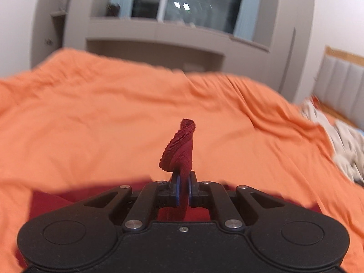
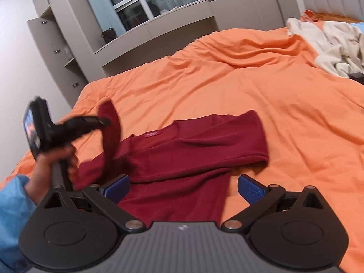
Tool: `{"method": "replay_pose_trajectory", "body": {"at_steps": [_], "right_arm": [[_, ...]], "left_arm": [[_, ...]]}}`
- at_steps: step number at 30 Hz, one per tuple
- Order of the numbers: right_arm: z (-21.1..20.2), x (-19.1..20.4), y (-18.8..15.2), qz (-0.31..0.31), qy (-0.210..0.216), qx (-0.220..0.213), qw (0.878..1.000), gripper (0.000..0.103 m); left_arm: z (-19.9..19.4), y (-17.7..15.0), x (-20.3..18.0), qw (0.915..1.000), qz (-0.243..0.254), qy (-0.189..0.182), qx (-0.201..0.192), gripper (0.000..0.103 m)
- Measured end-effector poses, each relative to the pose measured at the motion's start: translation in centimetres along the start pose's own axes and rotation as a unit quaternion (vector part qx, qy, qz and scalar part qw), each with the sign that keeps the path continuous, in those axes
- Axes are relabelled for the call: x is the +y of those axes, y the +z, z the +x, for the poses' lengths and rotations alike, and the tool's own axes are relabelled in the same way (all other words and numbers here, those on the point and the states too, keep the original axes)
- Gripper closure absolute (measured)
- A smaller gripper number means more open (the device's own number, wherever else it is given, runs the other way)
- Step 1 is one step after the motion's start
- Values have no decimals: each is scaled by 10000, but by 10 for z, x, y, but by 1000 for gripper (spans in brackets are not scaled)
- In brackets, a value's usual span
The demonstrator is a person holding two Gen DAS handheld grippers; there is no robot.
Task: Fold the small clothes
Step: 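Lay the held sleeve across the sweater body and open the left gripper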
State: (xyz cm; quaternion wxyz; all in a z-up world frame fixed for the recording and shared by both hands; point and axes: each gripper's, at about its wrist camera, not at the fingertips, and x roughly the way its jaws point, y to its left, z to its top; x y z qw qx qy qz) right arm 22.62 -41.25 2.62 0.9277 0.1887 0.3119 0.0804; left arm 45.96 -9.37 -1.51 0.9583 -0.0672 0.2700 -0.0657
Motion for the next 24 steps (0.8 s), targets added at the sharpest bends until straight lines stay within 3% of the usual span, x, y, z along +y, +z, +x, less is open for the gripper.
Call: {"method": "replay_pose_trajectory", "body": {"at_steps": [3, 6, 11, 16, 19, 24], "right_arm": [[-4, -8, -1, 53, -89, -9, 9999, 0], [-3, -11, -2, 87, -128, 5, 9999, 0], [3, -14, -4, 189, -103, 45, 9998, 0], [15, -9, -10, 178, -19, 171, 9997, 0], [22, -3, -15, 93, -21, 256, 9996, 0], [40, 6, -17, -21, 86, 394, 9992, 0]], "left_arm": [[21, -24, -14, 9987, 19, -267, 423, 95], [32, -41, -24, 9957, 92, -468, 795, 86], [24, -44, -21, 9915, 142, -748, 1055, 48], [0, -30, -5, 9886, 196, -902, 1187, 28], [-17, -21, 9, 9896, 302, -812, 1147, 20], [-50, -7, 54, 9934, 510, -221, 1001, 5]]}}
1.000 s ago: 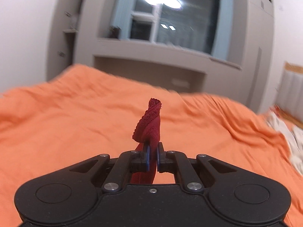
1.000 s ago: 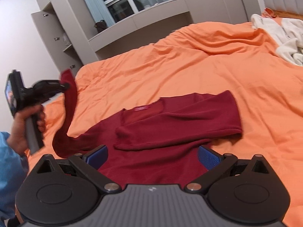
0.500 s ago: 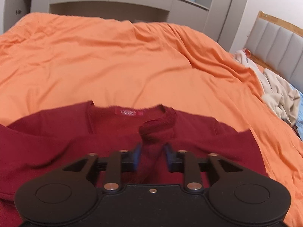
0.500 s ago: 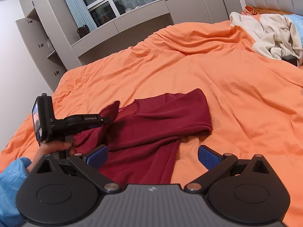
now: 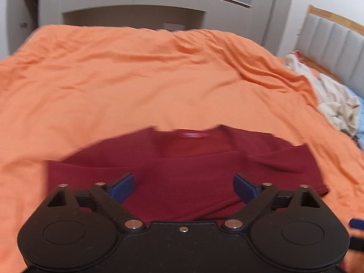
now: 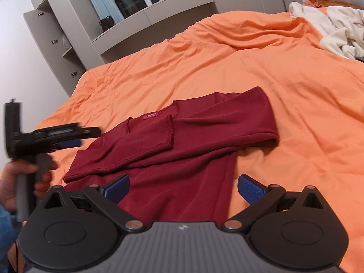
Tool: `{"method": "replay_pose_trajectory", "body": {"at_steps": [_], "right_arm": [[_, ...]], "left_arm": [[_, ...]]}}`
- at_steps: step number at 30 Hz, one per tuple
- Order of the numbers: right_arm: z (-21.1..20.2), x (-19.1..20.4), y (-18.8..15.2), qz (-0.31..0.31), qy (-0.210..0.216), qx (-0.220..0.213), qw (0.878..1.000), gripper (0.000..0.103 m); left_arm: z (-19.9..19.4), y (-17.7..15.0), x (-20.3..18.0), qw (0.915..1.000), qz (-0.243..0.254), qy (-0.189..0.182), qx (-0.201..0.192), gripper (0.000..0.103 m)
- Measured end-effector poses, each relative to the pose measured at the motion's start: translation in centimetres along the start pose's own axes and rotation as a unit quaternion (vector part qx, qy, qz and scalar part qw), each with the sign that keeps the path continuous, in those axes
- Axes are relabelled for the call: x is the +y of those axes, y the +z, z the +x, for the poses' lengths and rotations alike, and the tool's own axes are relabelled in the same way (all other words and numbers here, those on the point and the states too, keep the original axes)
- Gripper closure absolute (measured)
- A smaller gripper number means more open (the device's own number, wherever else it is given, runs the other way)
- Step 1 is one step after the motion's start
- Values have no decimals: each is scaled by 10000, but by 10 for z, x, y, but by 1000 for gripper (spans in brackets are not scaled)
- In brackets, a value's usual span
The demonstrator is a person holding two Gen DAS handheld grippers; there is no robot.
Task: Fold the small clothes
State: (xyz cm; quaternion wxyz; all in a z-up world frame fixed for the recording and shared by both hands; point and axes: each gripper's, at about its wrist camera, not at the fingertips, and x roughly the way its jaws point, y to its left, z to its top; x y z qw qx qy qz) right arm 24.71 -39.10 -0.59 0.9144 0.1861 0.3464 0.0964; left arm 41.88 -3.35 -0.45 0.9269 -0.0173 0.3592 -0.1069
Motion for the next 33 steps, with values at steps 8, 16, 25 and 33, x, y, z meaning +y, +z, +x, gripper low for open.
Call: {"method": "replay_pose_trajectory", "body": {"at_steps": [8, 16, 25, 33], "right_arm": [[53, 33, 37, -557, 154, 207, 9981, 0], [137, 50, 61, -960, -135, 315, 9948, 23], [187, 52, 50, -1188, -359, 626, 9903, 69], [185, 55, 47, -1339, -312, 675, 9882, 91]], "left_arm": [[-35, -28, 94, 9922, -207, 1195, 277, 1], [-30, -58, 161, 9877, -1305, 602, 611, 13], [6, -52, 179, 9752, -2011, 34, 927, 74], [-11, -39, 163, 9857, -1476, 648, 490, 94]]}}
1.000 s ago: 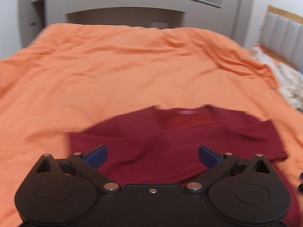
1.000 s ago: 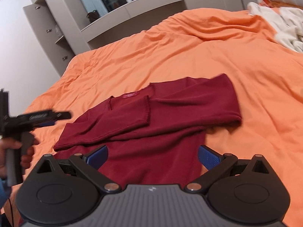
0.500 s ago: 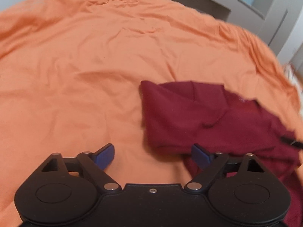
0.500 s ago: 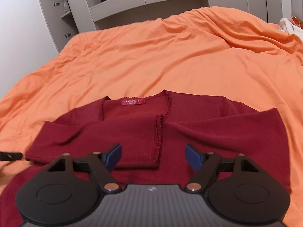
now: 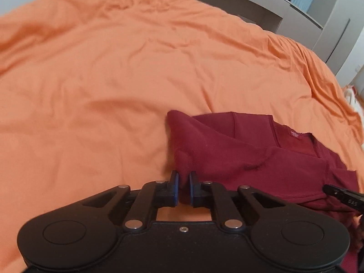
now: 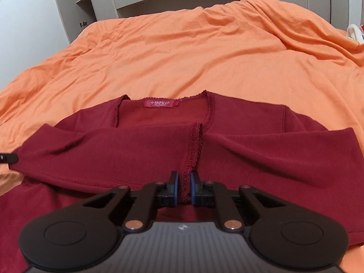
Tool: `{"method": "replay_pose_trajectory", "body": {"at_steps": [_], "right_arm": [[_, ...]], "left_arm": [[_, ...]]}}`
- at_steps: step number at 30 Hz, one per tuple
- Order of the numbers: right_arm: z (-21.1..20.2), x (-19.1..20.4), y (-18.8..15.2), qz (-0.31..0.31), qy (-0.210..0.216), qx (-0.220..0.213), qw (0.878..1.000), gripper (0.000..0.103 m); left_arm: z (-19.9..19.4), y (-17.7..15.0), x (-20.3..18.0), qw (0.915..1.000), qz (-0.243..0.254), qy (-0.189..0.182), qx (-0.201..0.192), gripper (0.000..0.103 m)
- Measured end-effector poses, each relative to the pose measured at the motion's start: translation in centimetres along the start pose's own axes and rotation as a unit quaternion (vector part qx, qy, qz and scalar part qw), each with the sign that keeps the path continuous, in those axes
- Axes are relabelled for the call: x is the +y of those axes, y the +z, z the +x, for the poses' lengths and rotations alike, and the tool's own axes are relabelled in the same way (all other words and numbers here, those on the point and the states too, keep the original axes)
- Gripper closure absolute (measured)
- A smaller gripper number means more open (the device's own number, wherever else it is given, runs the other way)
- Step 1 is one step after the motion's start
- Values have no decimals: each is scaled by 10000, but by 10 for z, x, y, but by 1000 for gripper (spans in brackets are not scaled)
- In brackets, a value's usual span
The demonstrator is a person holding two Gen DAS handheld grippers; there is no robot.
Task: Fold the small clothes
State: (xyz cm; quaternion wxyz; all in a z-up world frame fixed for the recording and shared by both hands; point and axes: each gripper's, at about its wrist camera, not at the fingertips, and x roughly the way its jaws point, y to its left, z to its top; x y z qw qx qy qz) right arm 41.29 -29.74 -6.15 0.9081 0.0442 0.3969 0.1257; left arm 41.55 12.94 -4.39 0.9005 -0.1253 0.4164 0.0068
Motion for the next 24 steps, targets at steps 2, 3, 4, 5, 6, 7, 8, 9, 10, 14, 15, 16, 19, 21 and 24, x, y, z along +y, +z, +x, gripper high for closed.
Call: {"method": "replay_pose_trajectory", "body": {"at_steps": [2, 3, 4, 5, 6, 7, 8, 9, 10, 14, 15, 16, 19, 21, 24], "right_arm": [[2, 2, -3, -62, -82, 23, 9999, 91], [2, 3, -3, -80, -104, 23, 9999, 91], [1, 4, -4, -98, -116, 18, 9999, 90], [-1, 5, -4, -134, -135, 18, 9998, 86], [-5, 6, -4, -178, -159, 20, 9997, 84], [-11, 6, -5, -224, -161, 8, 9996, 73], [-17, 6, -6, -253, -137, -2, 9996, 56], [-26, 6, -7, -271, -123, -42, 9995, 48], [-36, 6, -9, -302, -104, -92, 9994, 37], [-88, 11, -21, -559, 2, -258, 9981, 11], [-103, 13, -26, -608, 42, -312, 9976, 8], [-120, 14, -32, -678, 96, -371, 9970, 5], [-165, 21, -53, -940, 113, -505, 9942, 0], [-193, 27, -72, -1164, 133, -599, 9913, 0], [-231, 40, -108, -1641, 309, -801, 9827, 0]], "left_arm": [[8, -1, -5, 9996, 148, 171, 169, 94], [11, -3, -6, 9993, 193, 234, 210, 94], [12, -4, -6, 9992, 212, 264, 222, 94], [12, -5, -7, 9992, 225, 252, 222, 91], [10, -4, -6, 9992, 247, 203, 251, 88], [7, -4, -7, 9991, 262, 183, 274, 81], [2, -5, -8, 9991, 277, 211, 239, 74], [-4, -7, -10, 9990, 331, 233, 169, 69], [-11, -9, -13, 9988, 408, 240, 110, 57], [-47, -20, -26, 9980, 553, 207, -208, 17], [-56, -24, -29, 9977, 602, 149, -260, 15], [-67, -29, -32, 9973, 665, 77, -293, 11], [-97, -51, -44, 9953, 865, -20, -439, 1], [-116, -69, -53, 9926, 1075, -35, -563, 1], [-144, -99, -66, 9885, 1336, -49, -707, 1]]}}
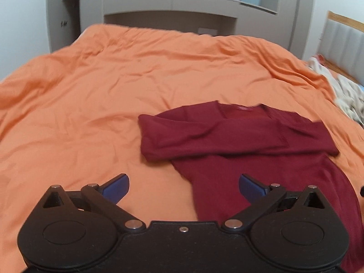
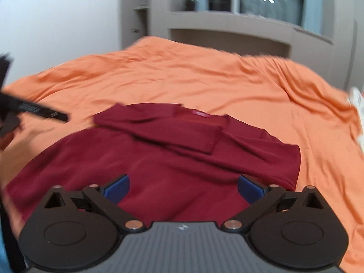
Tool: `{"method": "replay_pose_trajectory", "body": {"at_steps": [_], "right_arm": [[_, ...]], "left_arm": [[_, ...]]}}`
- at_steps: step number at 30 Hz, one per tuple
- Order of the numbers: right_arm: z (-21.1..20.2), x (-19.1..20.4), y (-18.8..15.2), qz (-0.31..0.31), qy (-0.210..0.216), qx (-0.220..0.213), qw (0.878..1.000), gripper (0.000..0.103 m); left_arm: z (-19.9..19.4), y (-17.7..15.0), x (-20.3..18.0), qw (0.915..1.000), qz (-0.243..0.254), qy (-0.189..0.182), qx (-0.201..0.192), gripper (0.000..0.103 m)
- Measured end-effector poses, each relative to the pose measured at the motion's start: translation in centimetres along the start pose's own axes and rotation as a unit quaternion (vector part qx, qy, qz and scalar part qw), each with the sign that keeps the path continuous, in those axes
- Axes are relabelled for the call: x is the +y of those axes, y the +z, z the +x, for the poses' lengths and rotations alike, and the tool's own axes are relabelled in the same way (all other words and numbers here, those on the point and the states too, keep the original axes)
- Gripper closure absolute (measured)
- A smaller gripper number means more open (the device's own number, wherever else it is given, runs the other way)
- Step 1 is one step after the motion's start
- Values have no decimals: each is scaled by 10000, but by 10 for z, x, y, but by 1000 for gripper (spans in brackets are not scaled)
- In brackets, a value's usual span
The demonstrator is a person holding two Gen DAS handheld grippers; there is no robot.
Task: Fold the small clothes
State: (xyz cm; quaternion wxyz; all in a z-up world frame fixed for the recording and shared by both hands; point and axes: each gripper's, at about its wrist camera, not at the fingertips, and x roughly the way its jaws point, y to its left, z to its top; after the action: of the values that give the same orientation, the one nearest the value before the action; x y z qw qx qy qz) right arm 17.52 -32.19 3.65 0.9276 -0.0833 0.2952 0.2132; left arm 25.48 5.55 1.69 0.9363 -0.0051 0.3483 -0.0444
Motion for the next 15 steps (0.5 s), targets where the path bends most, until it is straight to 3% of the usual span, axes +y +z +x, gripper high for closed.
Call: {"method": "replay_pose_trajectory", "body": {"at_steps": [9, 15], "right_arm": [[-48, 79, -76, -1167, -281, 396, 9920, 3], [-55, 111, -113, -2212, -877, 488, 9700, 14]], "left_arm": [[-59, -64, -42, 9980, 441, -460, -12, 1], [-78, -89, -51, 9966, 569, -596, -2, 1]]}}
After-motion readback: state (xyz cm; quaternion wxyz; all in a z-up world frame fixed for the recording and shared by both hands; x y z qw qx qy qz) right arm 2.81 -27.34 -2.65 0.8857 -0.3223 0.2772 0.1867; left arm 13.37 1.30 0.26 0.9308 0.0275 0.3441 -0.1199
